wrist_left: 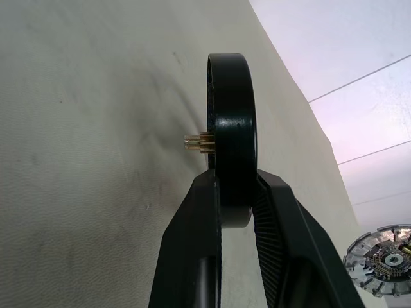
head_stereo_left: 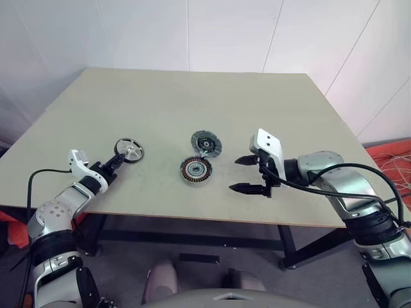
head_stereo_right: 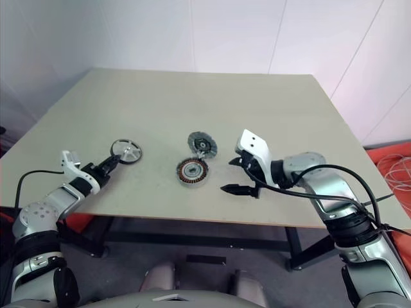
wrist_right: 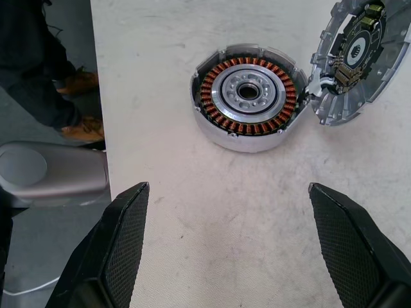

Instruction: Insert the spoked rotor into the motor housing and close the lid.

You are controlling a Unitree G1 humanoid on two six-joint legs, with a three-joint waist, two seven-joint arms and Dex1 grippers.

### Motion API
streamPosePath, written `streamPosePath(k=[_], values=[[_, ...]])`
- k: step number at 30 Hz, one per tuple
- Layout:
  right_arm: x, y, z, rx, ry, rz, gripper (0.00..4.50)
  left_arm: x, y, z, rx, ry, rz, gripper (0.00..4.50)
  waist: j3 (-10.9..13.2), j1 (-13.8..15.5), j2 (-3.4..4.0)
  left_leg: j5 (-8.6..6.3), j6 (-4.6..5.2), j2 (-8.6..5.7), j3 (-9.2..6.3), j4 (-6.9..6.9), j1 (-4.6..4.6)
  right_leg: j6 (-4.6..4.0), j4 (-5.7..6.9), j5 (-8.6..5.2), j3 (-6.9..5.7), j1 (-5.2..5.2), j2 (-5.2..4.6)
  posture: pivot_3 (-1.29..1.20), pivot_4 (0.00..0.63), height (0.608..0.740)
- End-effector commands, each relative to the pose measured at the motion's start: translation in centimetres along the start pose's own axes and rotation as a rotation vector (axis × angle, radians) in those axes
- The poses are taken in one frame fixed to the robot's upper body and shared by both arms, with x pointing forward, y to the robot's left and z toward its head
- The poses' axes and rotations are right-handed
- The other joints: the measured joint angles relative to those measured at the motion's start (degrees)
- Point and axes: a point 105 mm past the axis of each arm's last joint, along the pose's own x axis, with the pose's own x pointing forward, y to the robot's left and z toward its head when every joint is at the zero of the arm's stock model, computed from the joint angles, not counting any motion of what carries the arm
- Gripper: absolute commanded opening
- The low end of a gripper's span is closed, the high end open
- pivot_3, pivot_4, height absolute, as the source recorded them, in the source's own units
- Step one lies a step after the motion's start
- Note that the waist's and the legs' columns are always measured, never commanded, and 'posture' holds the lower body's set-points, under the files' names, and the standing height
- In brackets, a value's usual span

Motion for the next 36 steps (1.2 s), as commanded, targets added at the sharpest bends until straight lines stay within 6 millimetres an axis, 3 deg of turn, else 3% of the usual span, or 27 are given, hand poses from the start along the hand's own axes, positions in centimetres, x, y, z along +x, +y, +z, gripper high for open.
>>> streamPosePath(k=[1, 11, 15, 18, 26, 36], values=[[-0.8, -0.5, 0.7, -0.016, -0.027, -0.028, 4.5, -0.1, -1.9, 1.3, -0.004, -0.033, -0.079, 0.39, 0.0, 0.0, 0.0, 0.0, 0.0, 0.0, 0.0, 0.0, 0.0, 0.0, 0.0, 0.0, 0.0, 0.0, 0.0, 0.0, 0.0, 0.74], [-2.2, -1.6, -0.4, -0.004, 0.005, -0.087, 4.5, -2.7, -8.5, -3.8, -0.121, 0.322, -0.417, 0.39, 0.0, 0.0, 0.01, 0.0, 0.0, -0.02, 0.08, 0.0, 0.0, -0.02, 0.01, 0.01, 0.0, -0.01, -0.02, 0.0, 0.0, 0.74], [-2.4, -1.9, -0.4, -0.007, 0.007, -0.097, 4.5, -1.8, -10.3, -4.3, -0.248, 0.313, -0.494, 0.39, 0.0, 0.0, 0.01, -0.01, 0.02, -0.03, 0.08, 0.02, 0.03, -0.01, 0.02, 0.0, 0.0, 0.04, -0.03, 0.0, 0.0, 0.74], [-2.3, -2.1, -0.3, -0.012, 0.004, -0.104, 4.5, -1.5, -11.5, -6.5, -0.296, 0.414, -0.534, 0.39, 0.0, 0.0, 0.01, -0.01, 0.02, -0.04, 0.08, 0.04, 0.08, 0.02, 0.0, -0.01, 0.0, 0.12, -0.03, 0.0, 0.0, 0.74], [-2.4, -1.9, -0.3, -0.008, -0.001, -0.111, 4.5, 0.5, -13.2, -7.8, -0.403, 0.463, -0.553, 0.39, 0.0, 0.1, 0.01, 0.02, -0.03, -0.03, 0.08, 0.01, 0.07, 0.32, -0.03, -0.19, 0.0, 0.11, 0.0, 0.0, 0.0, 0.74], [-2.3, -1.8, -0.4, -0.002, -0.004, -0.114, 4.5, 0.7, -12.3, -9.6, -0.405, 0.53, -0.467, 0.39, 0.0, 0.1, 0.01, 0.04, -0.07, -0.05, 0.08, 0.0, 0.06, 0.39, -0.07, -0.22, 0.0, 0.11, 0.0, 0.0, 0.0, 0.74]])
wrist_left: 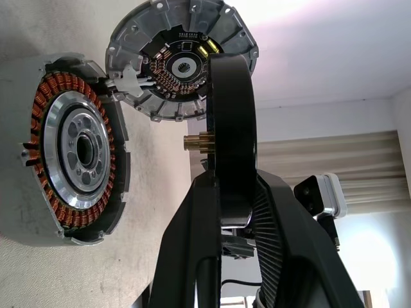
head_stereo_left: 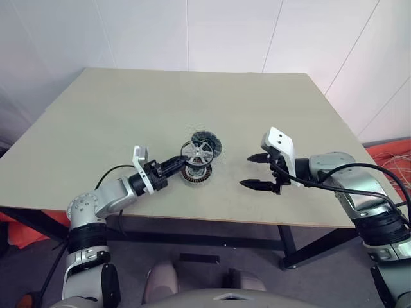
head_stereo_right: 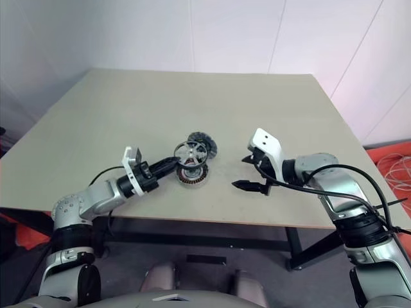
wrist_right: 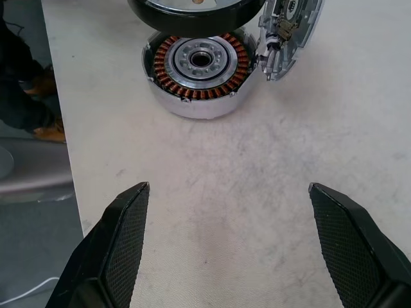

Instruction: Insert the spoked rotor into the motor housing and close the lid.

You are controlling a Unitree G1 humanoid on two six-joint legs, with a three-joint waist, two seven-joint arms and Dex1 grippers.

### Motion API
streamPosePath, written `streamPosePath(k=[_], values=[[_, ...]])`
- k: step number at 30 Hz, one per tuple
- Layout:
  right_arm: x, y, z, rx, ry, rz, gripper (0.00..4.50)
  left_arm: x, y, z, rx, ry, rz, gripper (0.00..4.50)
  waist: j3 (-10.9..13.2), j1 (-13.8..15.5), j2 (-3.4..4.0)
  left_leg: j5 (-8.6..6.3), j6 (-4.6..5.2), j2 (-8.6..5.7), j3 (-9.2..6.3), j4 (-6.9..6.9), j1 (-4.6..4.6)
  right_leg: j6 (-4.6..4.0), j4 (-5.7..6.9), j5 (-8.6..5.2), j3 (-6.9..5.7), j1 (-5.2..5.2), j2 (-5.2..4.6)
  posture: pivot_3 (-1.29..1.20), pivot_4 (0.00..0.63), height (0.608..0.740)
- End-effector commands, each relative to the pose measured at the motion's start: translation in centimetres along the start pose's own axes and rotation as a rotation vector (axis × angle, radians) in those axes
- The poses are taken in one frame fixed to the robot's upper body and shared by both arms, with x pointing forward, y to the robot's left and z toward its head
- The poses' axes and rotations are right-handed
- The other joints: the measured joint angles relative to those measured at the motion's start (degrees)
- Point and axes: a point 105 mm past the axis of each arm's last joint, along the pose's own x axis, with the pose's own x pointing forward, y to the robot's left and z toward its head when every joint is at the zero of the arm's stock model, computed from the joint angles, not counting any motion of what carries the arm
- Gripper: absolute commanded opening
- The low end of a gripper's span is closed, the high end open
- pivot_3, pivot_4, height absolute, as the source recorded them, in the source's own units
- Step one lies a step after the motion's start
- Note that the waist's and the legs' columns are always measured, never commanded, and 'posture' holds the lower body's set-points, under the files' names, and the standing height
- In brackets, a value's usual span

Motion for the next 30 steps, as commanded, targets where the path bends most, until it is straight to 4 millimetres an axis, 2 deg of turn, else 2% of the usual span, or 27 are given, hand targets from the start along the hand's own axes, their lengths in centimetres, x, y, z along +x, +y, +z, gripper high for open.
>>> streamPosePath(k=[1, 12, 15, 20, 30], values=[[-0.6, -0.1, 1.3, -0.042, -0.038, -0.018, 4.5, 0.0, -0.7, 0.2, 0.005, -0.017, -0.029, 0.39, 0.0, 0.0, 0.0, 0.0, 0.0, 0.0, 0.0, 0.0, 0.0, 0.0, 0.0, 0.0, 0.0, 0.0, 0.0, 0.0, 0.0, 0.74], [-0.3, 0.0, 1.4, -0.046, -0.041, -0.011, 4.5, 0.9, 0.9, -0.7, -0.011, 0.007, 0.016, 0.39, 0.0, 0.0, 0.0, 0.0, 0.0, 0.0, 0.0, 0.0, 0.01, 0.02, 0.0, -0.01, 0.0, 0.02, 0.0, 0.0, 0.0, 0.74], [-0.3, 0.0, 1.4, -0.05, -0.042, -0.013, 4.5, 1.3, 1.2, -0.1, 0.005, -0.025, 0.028, 0.39, 0.0, 0.0, 0.0, 0.0, 0.0, -0.01, 0.0, 0.0, 0.01, 0.03, -0.01, -0.01, 0.0, 0.02, -0.01, 0.0, 0.0, 0.74], [-0.4, 0.0, 1.3, -0.047, -0.041, -0.014, 4.5, 1.5, 1.1, 0.6, 0.017, -0.051, 0.017, 0.39, 0.0, 0.1, 0.0, 0.0, 0.0, -0.01, -0.01, 0.0, 0.0, 0.05, -0.02, -0.01, 0.0, 0.02, -0.01, 0.0, 0.0, 0.74], [-0.4, -0.1, 1.4, -0.047, -0.046, -0.019, 4.5, 1.3, 1.6, -0.4, -0.001, -0.011, 0.024, 0.39, 0.0, 0.0, 0.0, 0.0, 0.01, -0.01, 0.0, 0.0, 0.01, 0.03, -0.02, 0.0, 0.0, 0.03, -0.01, 0.0, 0.0, 0.74]])
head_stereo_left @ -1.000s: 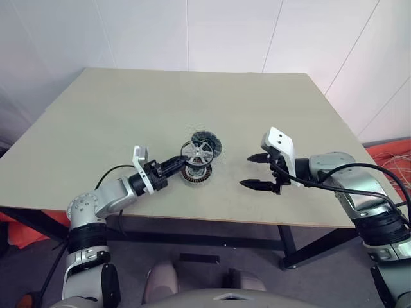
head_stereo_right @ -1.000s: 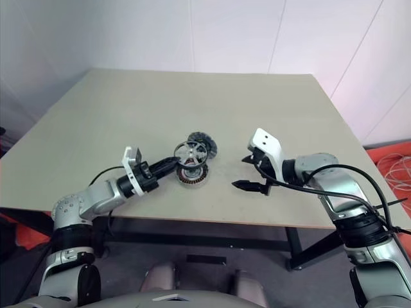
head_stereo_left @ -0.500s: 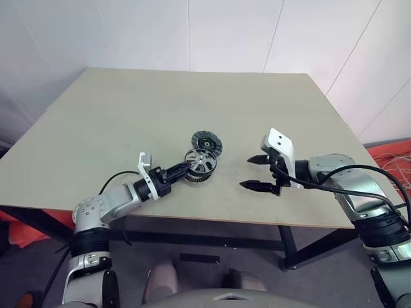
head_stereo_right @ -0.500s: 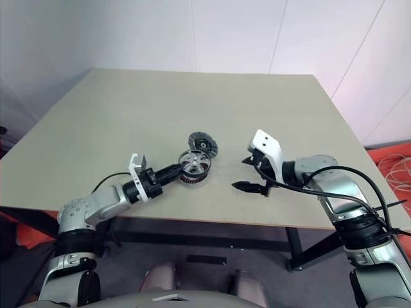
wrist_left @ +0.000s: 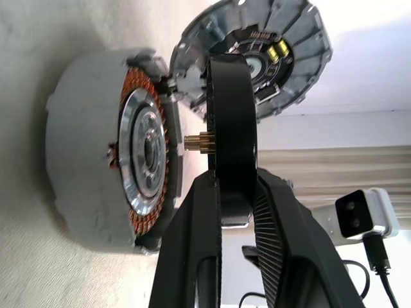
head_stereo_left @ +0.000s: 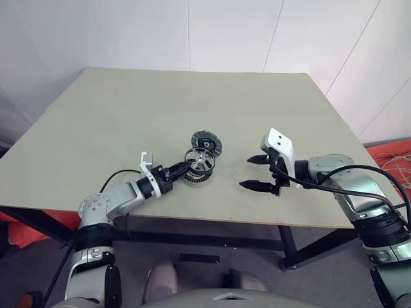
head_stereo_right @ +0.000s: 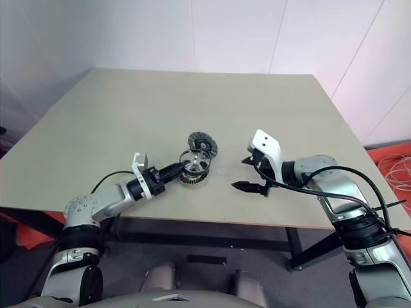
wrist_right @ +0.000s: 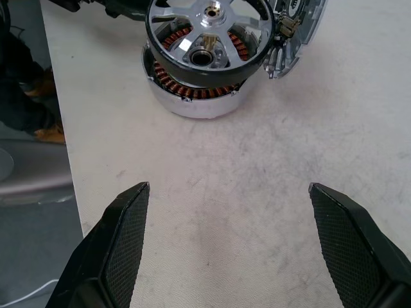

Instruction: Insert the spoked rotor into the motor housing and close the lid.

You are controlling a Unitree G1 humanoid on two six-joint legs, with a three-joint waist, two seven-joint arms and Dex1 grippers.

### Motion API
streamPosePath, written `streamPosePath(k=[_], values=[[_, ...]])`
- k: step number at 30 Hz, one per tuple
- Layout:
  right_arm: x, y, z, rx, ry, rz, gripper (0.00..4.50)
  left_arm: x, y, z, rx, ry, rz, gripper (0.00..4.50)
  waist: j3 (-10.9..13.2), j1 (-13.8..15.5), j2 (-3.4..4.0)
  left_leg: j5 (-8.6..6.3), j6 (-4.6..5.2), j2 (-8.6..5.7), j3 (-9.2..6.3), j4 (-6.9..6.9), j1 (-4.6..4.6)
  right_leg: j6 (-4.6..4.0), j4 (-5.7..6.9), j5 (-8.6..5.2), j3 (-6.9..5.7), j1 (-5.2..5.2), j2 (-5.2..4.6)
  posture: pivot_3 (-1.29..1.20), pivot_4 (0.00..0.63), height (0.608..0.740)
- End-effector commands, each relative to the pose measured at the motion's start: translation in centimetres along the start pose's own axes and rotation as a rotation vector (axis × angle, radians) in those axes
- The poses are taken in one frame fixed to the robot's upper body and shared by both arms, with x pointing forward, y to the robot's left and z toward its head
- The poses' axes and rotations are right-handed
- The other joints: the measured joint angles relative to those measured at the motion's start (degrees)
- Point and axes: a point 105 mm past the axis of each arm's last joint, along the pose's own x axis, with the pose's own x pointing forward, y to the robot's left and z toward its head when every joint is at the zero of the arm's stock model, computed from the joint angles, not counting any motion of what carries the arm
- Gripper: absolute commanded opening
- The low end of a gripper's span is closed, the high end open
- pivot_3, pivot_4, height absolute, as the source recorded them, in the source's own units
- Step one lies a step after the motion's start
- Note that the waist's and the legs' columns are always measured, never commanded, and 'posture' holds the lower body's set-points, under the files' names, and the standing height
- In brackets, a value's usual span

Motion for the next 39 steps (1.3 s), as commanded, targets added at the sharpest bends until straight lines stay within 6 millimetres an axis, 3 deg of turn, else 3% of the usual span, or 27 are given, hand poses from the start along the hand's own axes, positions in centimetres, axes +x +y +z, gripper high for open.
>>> streamPosePath(k=[1, 39], values=[[-0.5, -0.1, 1.5, -0.054, -0.042, -0.015, 4.5, 0.0, -1.1, 0.2, 0.018, -0.007, -0.049, 0.39, 0.0, 0.0, 0.0, 0.0, 0.0, 0.0, 0.0, 0.0, 0.0, 0.0, 0.0, 0.0, 0.0, 0.0, 0.0, 0.0, 0.0, 0.74], [-0.5, -0.2, 1.5, -0.055, -0.041, -0.018, 4.5, -0.5, -0.4, 0.8, 0.014, -0.052, -0.025, 0.39, 0.0, 0.0, 0.0, 0.0, 0.01, 0.0, 0.0, 0.0, 0.01, 0.0, -0.01, 0.0, 0.0, 0.01, 0.0, 0.0, 0.0, 0.74]])
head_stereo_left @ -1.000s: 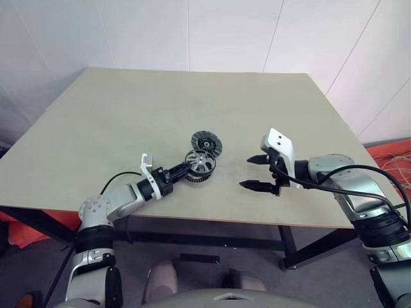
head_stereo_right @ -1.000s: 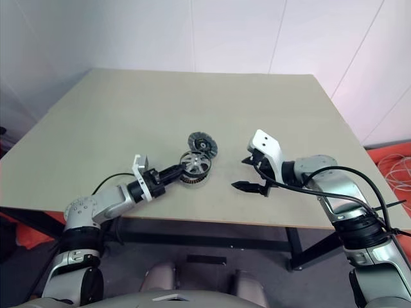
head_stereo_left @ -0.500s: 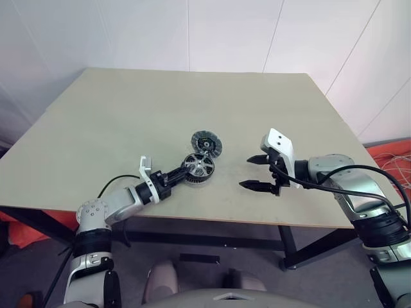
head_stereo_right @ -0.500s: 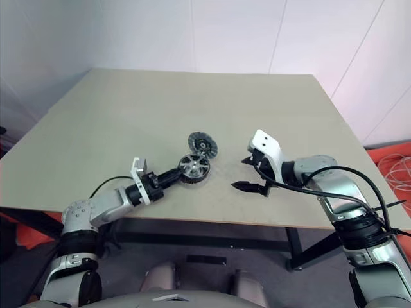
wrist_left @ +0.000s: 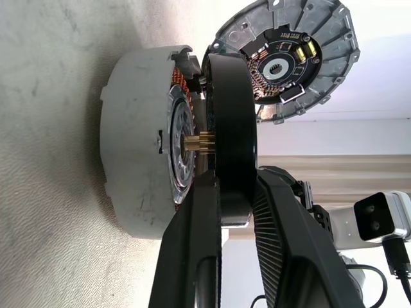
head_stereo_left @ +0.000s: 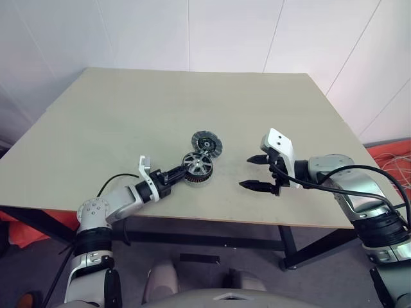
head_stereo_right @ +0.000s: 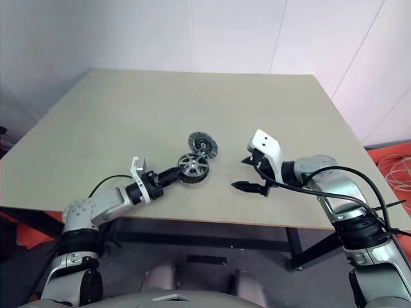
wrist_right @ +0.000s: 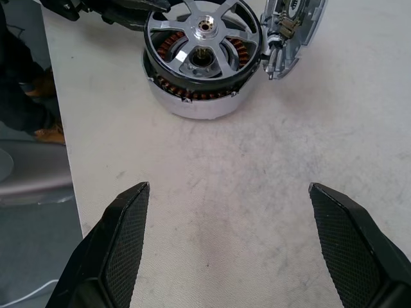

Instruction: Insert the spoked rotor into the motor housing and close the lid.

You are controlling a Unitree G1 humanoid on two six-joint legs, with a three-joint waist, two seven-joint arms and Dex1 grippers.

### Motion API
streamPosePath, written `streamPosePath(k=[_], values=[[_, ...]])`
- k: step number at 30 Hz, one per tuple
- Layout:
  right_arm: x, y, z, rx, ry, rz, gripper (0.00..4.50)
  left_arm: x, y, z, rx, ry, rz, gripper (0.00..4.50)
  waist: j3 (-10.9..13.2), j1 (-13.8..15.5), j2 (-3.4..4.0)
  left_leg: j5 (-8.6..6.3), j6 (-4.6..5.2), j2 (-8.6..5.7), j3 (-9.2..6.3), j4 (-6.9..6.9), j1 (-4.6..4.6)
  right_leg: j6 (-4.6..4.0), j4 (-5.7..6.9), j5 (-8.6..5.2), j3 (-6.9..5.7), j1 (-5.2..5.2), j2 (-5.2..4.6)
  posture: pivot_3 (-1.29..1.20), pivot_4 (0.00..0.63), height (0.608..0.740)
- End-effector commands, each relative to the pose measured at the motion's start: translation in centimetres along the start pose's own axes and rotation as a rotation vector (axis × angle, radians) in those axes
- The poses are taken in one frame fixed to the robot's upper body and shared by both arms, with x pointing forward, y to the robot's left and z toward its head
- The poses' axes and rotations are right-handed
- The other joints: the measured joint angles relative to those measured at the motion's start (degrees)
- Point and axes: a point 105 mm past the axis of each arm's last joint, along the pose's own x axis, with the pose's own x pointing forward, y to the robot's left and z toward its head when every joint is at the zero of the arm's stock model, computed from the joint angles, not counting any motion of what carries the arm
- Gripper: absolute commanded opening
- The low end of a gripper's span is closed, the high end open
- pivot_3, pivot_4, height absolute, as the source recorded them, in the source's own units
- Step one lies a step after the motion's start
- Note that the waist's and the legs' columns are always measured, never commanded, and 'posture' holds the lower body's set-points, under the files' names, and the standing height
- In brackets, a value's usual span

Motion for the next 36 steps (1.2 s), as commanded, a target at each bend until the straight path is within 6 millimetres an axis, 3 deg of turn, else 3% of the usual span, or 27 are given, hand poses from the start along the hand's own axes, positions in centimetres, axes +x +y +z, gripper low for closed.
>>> streamPosePath(k=[1, 13, 19, 29, 36], values=[[-0.5, -0.2, 1.5, -0.053, -0.041, -0.015, 4.5, 0.0, -1.6, 0.8, -0.002, -0.033, -0.081, 0.39, 0.0, 0.0, 0.0, 0.0, 0.0, 0.0, 0.0, 0.0, 0.0, 0.0, 0.0, 0.0, 0.0, 0.0, 0.0, 0.0, 0.0, 0.74], [-0.3, -0.2, 1.6, -0.055, -0.043, -0.01, 4.5, -0.4, -1.9, -0.4, -0.001, 0.037, -0.078, 4.38, 0.0, 0.0, 0.01, 0.0, 0.01, -0.01, 0.0, 0.0, 0.1, 0.0, -0.01, 0.0, 0.0, 0.12, 0.0, 0.0, 0.0, 0.74], [-0.2, -0.2, 1.6, -0.056, -0.041, -0.009, 4.5, -0.4, -2.9, -1.3, 0.015, 0.075, -0.087, 4.44, 0.0, 0.1, 0.01, -0.02, 0.03, -0.01, 0.0, -0.01, 0.24, 0.02, -0.04, -0.02, 0.01, 0.25, -0.01, 0.0, 0.0, 0.74], [0.1, 0.0, 1.6, -0.055, -0.044, 0.003, 4.5, -0.7, -7.3, -1.3, 0.066, 0.071, -0.173, 4.44, 0.0, 0.1, 0.0, -0.01, 0.01, 0.0, 0.0, -0.03, 0.12, 0.03, -0.04, -0.02, 0.01, 0.12, 0.02, 0.0, 0.0, 0.74], [0.2, 0.2, 1.4, -0.051, -0.042, 0.007, 4.5, -1.6, -6.1, -1.9, 0.078, 0.089, -0.097, 4.44, 0.0, 0.1, 0.0, -0.01, 0.0, -0.01, 0.02, -0.02, 0.14, 0.1, -0.04, -0.06, 0.01, 0.16, 0.01, 0.0, 0.0, 0.74]])
